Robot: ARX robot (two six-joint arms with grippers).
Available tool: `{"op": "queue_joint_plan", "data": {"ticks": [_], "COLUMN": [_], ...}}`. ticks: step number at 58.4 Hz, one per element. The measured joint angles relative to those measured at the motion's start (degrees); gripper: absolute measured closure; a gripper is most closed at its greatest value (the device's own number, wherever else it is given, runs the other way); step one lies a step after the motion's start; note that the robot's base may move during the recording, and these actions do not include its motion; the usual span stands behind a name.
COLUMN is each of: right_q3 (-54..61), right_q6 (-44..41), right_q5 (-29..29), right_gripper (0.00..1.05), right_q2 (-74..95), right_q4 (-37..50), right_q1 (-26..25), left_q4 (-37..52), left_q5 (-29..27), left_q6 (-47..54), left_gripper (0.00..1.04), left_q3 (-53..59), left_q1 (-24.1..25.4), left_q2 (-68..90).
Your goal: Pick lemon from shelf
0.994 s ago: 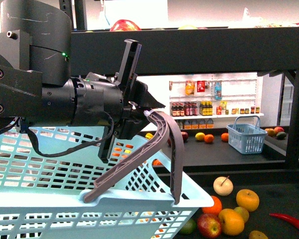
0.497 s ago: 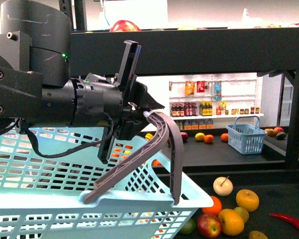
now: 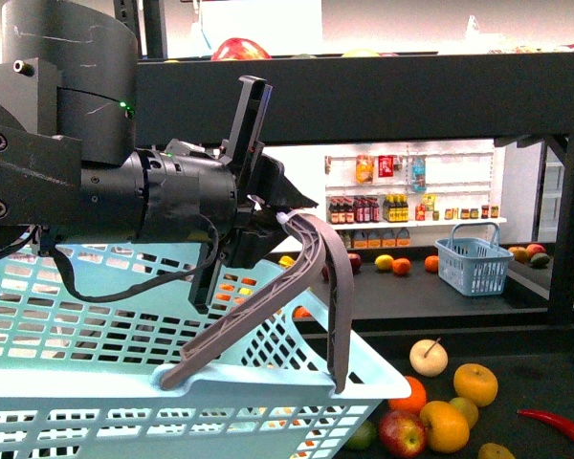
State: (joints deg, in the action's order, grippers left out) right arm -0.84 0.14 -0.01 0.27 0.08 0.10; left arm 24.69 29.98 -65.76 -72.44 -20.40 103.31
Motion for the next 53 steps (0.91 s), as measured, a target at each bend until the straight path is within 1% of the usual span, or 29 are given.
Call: {"op": "queue_joint_plan", "data": {"ticks": [4,9,12,14,24,34,41,46,53], "right_q3": [0.0,0.0,0.0,0.0,0.0,0.0,0.0,0.0,0.0], "right_q6": [0.0,0.0,0.0,0.0,0.02,0.0,0.02,0.0,0.0], "right_q5": [0.0,0.0,0.0,0.0,-0.02,0.0,-0.02,0.0,-0.02], "right_gripper": [0.62,0.46,0.39,0.32,0.06,0.07,0.07,0.07,0.07], "right_q2": [0.0,0.0,0.0,0.0,0.0,0.0,0.0,0.0,0.0], "right_q4": [0.0,0.0,0.0,0.0,0.0,0.0,0.0,0.0,0.0], "right_q1": [0.0,0.0,0.0,0.0,0.0,0.0,0.0,0.0,0.0], "left_q4": [0.0,0.02,0.02,0.02,0.02,0.0,-0.28,3.82,12.35], "left_q5": [0.0,0.02,0.02,0.02,0.02,-0.11,-5.79,-9.22,-15.08], "left_q6": [-0.02,-0.02,-0.02,-0.02,-0.04,0.0,-0.15,-2.71,-6.62], "left_gripper": [0.95,0.95,0.95,0.95,0.95,0.95,0.95,0.95,0.95], "left_q3": [0.0,0.0,0.0,0.0,0.0,0.0,0.02,0.15,1.14], "left_q1": [0.0,0.0,0.0,0.0,0.0,-0.02,-0.13,0.57,2.95], "left_q2": [0.0,0.0,0.0,0.0,0.0,0.0,0.0,0.13,0.13]}}
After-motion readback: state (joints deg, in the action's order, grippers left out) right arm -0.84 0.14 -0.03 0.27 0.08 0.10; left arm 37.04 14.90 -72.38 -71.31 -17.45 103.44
